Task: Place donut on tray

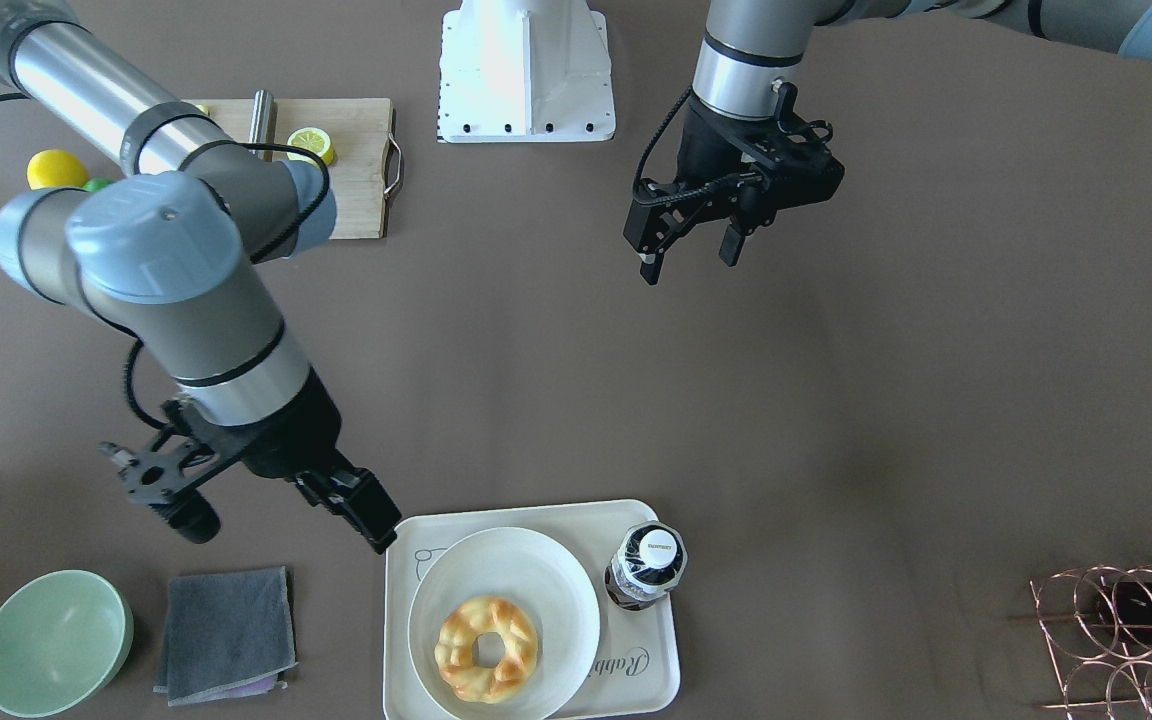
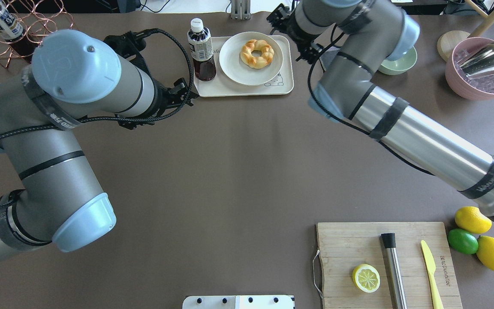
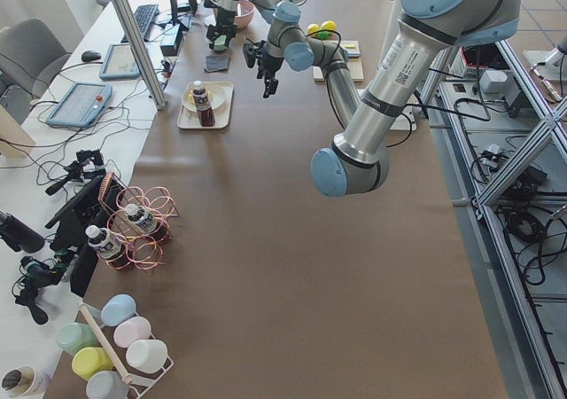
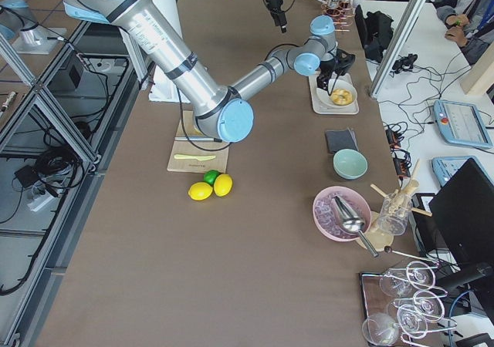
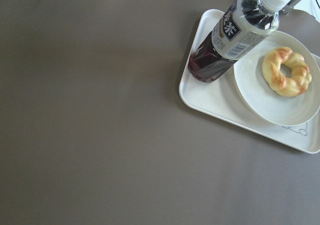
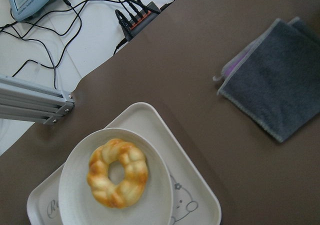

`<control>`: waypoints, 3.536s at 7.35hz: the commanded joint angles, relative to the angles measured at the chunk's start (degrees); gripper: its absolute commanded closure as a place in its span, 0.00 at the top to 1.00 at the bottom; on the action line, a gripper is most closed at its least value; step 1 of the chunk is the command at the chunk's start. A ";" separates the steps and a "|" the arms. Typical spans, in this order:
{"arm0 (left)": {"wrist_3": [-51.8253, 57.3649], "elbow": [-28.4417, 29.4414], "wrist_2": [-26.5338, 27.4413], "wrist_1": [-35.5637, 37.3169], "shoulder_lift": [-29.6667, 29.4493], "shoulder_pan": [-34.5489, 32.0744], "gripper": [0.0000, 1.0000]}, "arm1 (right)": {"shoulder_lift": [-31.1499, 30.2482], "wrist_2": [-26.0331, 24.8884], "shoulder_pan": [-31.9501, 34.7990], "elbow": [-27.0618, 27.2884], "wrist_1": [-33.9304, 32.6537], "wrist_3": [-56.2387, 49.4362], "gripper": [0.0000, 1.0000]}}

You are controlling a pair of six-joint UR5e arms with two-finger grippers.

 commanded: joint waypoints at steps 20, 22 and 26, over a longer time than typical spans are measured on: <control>95.09 6.14 -33.80 3.63 39.22 -51.28 0.98 | -38.72 21.00 38.43 15.13 -23.70 -106.52 1.00; 95.01 5.70 -30.64 3.63 38.95 -51.28 0.98 | -38.81 21.26 38.34 15.56 -23.70 -106.44 1.00; 94.92 6.22 -30.54 0.55 39.30 -51.19 0.98 | -38.90 21.35 38.25 16.09 -23.70 -106.35 1.00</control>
